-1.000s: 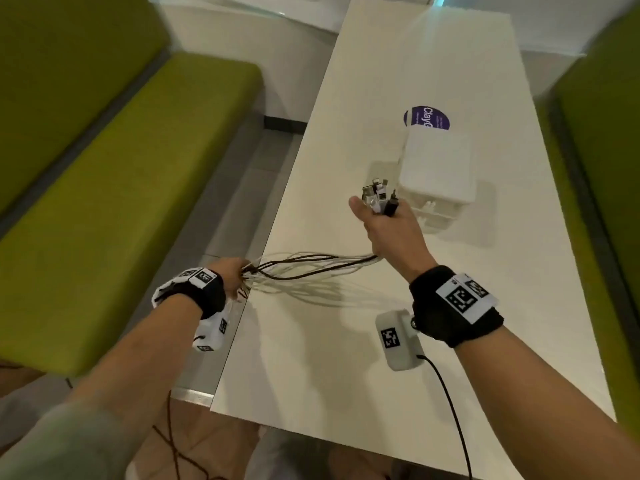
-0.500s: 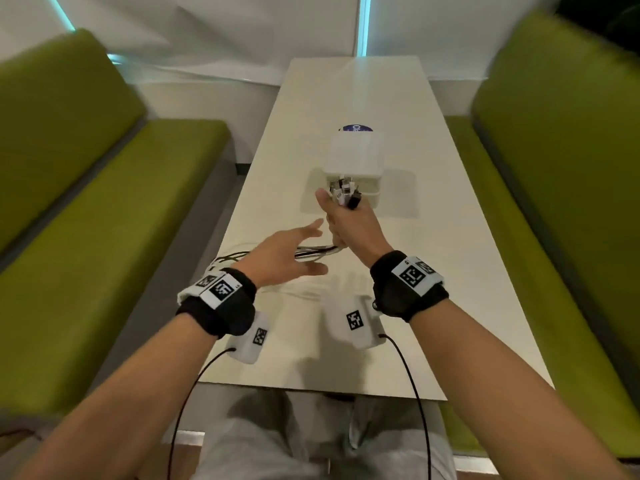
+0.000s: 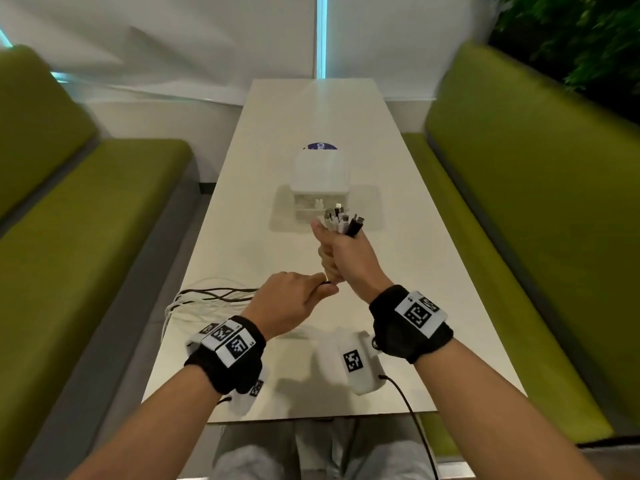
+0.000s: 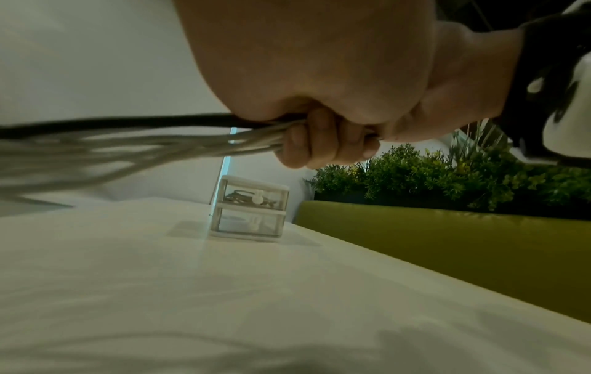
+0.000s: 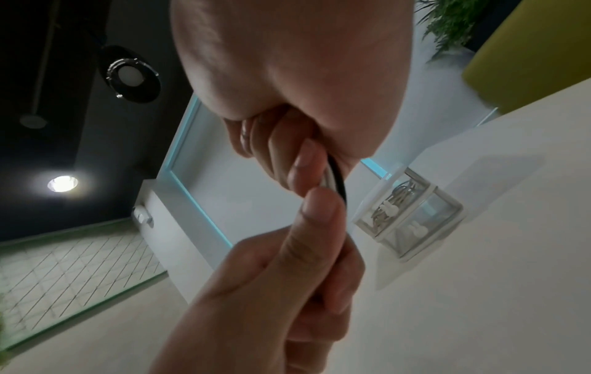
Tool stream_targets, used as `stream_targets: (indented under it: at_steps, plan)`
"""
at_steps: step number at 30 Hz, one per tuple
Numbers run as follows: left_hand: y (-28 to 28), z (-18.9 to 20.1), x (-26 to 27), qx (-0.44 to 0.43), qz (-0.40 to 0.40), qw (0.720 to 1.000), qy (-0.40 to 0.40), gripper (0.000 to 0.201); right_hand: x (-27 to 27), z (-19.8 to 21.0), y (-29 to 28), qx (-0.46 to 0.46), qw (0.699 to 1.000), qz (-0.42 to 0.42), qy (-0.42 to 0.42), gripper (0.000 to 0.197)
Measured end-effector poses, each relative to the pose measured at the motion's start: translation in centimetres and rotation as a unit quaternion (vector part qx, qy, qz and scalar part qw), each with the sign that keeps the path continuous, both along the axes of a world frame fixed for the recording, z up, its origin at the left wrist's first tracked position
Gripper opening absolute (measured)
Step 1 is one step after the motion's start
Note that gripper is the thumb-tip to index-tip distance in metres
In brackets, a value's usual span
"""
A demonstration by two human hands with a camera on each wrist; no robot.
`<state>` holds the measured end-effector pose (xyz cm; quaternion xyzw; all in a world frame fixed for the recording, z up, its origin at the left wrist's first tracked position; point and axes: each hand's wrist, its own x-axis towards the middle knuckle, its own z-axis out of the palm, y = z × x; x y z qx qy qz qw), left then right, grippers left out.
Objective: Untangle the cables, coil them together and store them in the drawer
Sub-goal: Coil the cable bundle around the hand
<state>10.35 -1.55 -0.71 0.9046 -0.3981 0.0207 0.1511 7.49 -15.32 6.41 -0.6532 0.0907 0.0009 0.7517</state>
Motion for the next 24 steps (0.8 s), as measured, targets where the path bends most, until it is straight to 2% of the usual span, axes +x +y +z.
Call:
stream_targets:
  at_steps: [2, 4, 6, 9, 11, 14, 17, 20, 24]
  plan:
    - [0.0, 0.3, 0.1, -0.033, 0.002, 0.999, 0.014, 0.075, 0.1, 0.1, 0.3, 0.02, 0.999, -0.028, -0.014, 0.049]
    - [0.1, 0.4, 0.5, -0.055, 0.006, 0.998, 0.024, 0.07, 0.2, 0.0, 0.5, 0.02, 0.998, -0.028, -0.056, 0.049]
    - [0.3, 0.2, 0.9, -0.064, -0.001, 0.998, 0.019, 0.065, 0.2, -0.4, 0.4, 0.001, 0.997, 0.006, -0.08, 0.049]
    - [0.6, 0.1, 0.8, -0.068, -0.016, 0.998, 0.0, 0.062, 0.2, -1.0, -0.1, 0.001, 0.997, 0.056, -0.059, 0.054]
    - [0.7, -0.2, 0.8, -0.058, -0.019, 0.998, -0.006, 0.063, 0.1, -1.3, -0.5, 0.024, 0.996, 0.079, -0.039, 0.062]
    - [0.9, -0.3, 0.9, -0.032, -0.007, 0.999, -0.01, 0.071, 0.3, -1.6, -1.1, 0.069, 0.992, 0.109, -0.014, 0.063]
    - [1.0, -0.2, 0.7, -0.037, 0.004, 0.999, 0.03, 0.077, 0.5, -1.9, -1.3, 0.072, 0.987, 0.14, -0.003, 0.071]
    - [0.8, 0.5, 0.6, -0.071, 0.012, 0.995, 0.067, 0.068, 0.5, -1.9, -1.0, 0.089, 0.989, 0.119, -0.008, 0.07]
    - [-0.2, 1.5, 1.0, 0.005, 0.046, 0.993, 0.109, 0.052, 0.8, -1.7, -1.1, 0.147, 0.988, 0.05, -0.014, 0.067]
